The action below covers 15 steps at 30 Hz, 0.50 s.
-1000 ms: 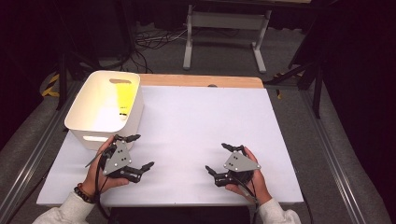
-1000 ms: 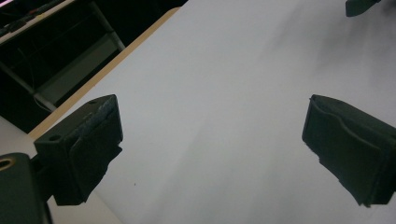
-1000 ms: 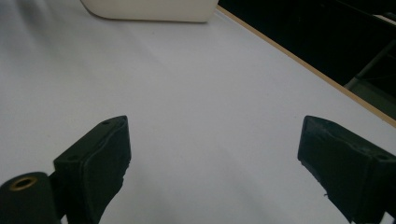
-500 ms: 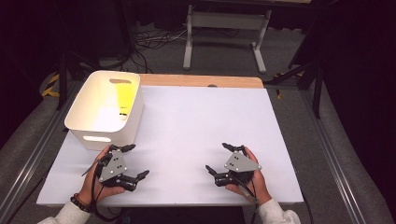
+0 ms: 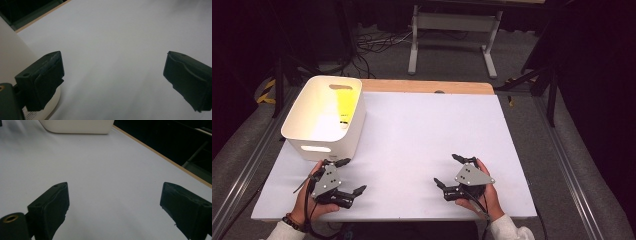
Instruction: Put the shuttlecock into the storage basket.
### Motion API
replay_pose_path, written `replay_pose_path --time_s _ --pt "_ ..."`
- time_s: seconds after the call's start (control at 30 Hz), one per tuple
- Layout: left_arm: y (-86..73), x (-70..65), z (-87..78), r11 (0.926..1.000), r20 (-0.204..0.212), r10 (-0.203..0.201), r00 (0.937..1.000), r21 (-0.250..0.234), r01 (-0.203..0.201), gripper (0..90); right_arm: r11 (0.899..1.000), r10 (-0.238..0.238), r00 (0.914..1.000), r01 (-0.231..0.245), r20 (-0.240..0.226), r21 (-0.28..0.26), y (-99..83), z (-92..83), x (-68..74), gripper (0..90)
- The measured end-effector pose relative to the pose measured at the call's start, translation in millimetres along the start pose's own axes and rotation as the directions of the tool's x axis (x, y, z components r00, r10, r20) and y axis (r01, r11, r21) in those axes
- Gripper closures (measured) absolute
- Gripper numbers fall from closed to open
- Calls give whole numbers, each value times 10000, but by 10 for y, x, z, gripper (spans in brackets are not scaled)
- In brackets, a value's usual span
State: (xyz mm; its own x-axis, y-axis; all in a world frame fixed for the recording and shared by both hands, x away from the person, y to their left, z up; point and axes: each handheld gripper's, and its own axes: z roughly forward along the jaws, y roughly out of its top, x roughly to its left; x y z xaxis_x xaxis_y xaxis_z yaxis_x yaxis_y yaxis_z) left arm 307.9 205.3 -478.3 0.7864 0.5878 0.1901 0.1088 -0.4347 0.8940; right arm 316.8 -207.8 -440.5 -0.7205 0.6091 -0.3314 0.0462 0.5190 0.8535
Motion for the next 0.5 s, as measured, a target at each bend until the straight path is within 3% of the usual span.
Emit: replay_pose_path --time_s 0.03,0.5 --pt "11 12 -5 9998 45 -55 10000 -178 56 40 10000 11 10000 -11 23 6 -3 -3 -1 84" --pt "-28 65 -30 9994 219 -227 9995 -248 232 39 9999 9 9997 -13 247 136 17 31 35 54"
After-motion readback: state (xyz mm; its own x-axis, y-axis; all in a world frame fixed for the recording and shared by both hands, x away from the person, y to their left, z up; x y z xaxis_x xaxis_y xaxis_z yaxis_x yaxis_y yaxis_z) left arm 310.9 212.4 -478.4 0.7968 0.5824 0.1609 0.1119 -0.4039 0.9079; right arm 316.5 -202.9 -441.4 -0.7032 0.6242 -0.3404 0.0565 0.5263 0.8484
